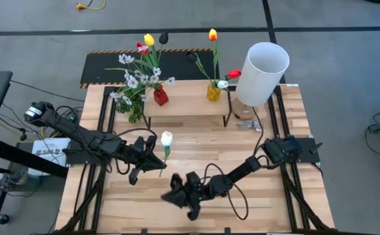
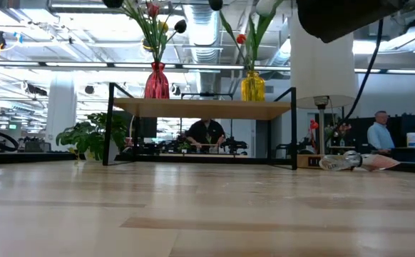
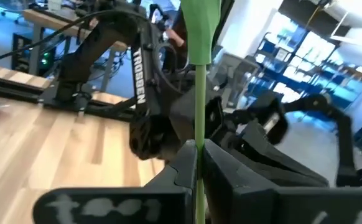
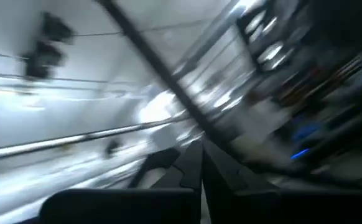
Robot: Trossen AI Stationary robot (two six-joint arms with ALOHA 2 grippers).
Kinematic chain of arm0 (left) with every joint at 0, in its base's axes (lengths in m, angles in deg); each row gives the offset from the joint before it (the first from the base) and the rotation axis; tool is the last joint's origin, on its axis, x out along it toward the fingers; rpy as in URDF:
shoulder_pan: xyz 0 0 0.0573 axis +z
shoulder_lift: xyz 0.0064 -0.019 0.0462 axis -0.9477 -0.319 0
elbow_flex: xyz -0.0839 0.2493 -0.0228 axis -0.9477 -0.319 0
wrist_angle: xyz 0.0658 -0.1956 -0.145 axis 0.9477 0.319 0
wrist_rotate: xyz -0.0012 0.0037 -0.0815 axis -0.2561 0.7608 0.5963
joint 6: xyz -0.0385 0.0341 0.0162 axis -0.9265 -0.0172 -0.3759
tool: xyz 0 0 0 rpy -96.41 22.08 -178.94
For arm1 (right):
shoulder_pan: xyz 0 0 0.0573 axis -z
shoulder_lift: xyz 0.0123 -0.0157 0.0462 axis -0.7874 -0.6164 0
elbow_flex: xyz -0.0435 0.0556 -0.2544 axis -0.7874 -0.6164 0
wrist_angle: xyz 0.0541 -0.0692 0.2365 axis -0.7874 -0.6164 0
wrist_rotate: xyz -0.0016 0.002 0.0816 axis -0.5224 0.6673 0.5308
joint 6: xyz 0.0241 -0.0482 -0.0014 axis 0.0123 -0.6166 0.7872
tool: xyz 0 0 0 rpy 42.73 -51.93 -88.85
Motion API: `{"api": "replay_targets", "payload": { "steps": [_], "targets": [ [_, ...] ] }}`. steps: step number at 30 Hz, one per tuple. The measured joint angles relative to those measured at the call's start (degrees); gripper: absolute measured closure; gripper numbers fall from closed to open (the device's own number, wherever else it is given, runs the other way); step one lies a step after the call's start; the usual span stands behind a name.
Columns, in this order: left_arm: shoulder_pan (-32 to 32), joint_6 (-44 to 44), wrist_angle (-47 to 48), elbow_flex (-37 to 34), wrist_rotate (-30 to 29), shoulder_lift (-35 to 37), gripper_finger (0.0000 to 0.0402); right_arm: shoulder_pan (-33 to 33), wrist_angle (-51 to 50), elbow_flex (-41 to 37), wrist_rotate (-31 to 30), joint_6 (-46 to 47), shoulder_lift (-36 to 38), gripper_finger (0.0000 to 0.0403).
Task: Pick and place flowers into a vace then onto a shelf
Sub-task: Put the white flower into the yellow vase on the shelf
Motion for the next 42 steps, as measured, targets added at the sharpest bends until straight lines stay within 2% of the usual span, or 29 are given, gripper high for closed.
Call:
{"api": "replay_targets", "payload": {
  "steps": [4, 10, 13, 16, 20, 24, 29, 33, 42],
  "targets": [
    [0.0, 0.6, 2.5, 0.0, -1.0, 0.0, 0.0401, -0.3, 1.2, 0.0, -11.4, -13.3, 1.9, 0.0403],
    [0.4, 1.2, 8.1, 0.0, -2.2, 2.3, 0.0401, -1.6, 2.8, -0.2, -23.4, -25.5, 2.7, 0.0403],
    [0.4, 1.5, 11.2, 0.0, -4.7, 4.1, 0.0401, -3.4, 7.1, -0.2, -34.7, -34.9, 2.8, 0.0403],
    [0.4, 1.8, 13.1, 0.0, -6.7, 5.4, 0.0401, -5.0, 6.5, 0.0, -46.7, -41.8, 3.1, 0.0403],
    [0.4, 1.9, 13.4, 0.0, -8.9, 5.6, 0.0401, -5.4, 6.8, 3.3, -53.2, -47.0, 3.8, 0.0403],
    [0.4, 1.9, 15.7, 0.0, -14.6, 4.6, 0.0401, -4.7, 0.9, 9.3, -63.4, -56.1, 3.7, 0.0403],
    [0.4, 1.8, 15.3, 0.0, -22.0, 2.9, 0.0401, -3.2, -9.2, 14.9, -72.7, -58.2, 3.7, 0.0403],
    [0.4, 1.8, 15.1, 0.0, -26.0, 2.0, 0.0401, -2.6, -15.8, 15.3, -75.4, -51.7, 3.6, 0.0403],
    [1.0, 1.3, 12.9, -0.1, -25.9, 0.2, 0.0401, -0.7, -21.8, 15.3, -73.1, -44.0, 3.6, 0.0403]
  ]
}}
